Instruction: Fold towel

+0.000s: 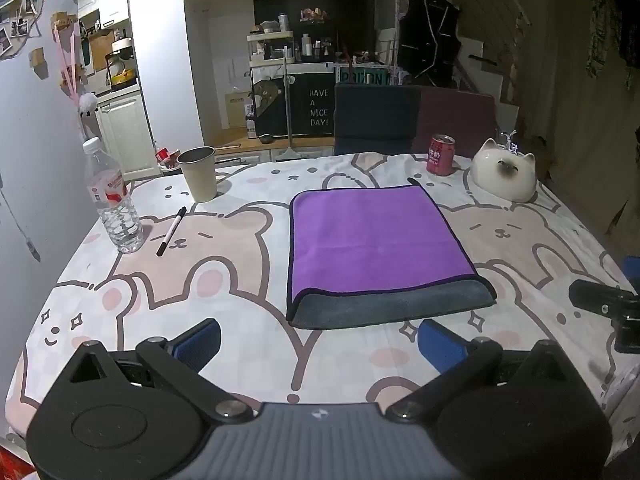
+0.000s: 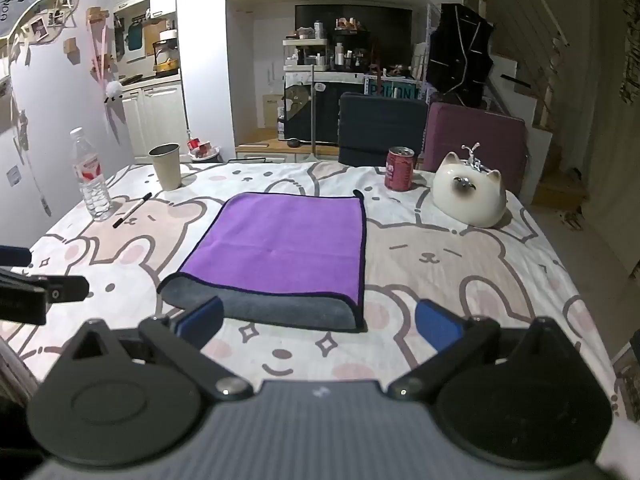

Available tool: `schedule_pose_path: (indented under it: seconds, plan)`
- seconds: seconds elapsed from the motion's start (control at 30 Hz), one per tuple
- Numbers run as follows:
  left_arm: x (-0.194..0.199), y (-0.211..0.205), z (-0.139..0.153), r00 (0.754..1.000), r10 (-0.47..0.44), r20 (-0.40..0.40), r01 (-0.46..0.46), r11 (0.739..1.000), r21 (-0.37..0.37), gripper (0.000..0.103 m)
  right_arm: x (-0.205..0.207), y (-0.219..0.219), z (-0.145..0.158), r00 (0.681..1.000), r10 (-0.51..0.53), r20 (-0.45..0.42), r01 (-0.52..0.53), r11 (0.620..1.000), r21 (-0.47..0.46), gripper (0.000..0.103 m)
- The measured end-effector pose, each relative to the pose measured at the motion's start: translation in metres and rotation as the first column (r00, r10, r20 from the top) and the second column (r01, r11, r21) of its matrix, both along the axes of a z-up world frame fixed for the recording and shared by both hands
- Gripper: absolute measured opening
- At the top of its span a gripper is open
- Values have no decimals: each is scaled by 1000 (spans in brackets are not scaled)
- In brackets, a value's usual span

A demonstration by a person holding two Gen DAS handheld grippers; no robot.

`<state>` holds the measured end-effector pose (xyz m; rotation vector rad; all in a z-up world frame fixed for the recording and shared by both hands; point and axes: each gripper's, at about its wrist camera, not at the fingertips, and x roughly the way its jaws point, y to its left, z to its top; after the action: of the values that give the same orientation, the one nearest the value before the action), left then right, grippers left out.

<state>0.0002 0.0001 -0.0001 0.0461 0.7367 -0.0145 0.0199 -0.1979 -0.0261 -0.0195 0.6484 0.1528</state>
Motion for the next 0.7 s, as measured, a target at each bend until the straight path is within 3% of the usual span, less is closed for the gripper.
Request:
schedule_pose_path:
  seconds: [0.7]
  plan:
    - [-1,-1,2,1000,2,8,-2,1000,-2,103,0,0,0,1000,-1,-8,1,1000,-9,103]
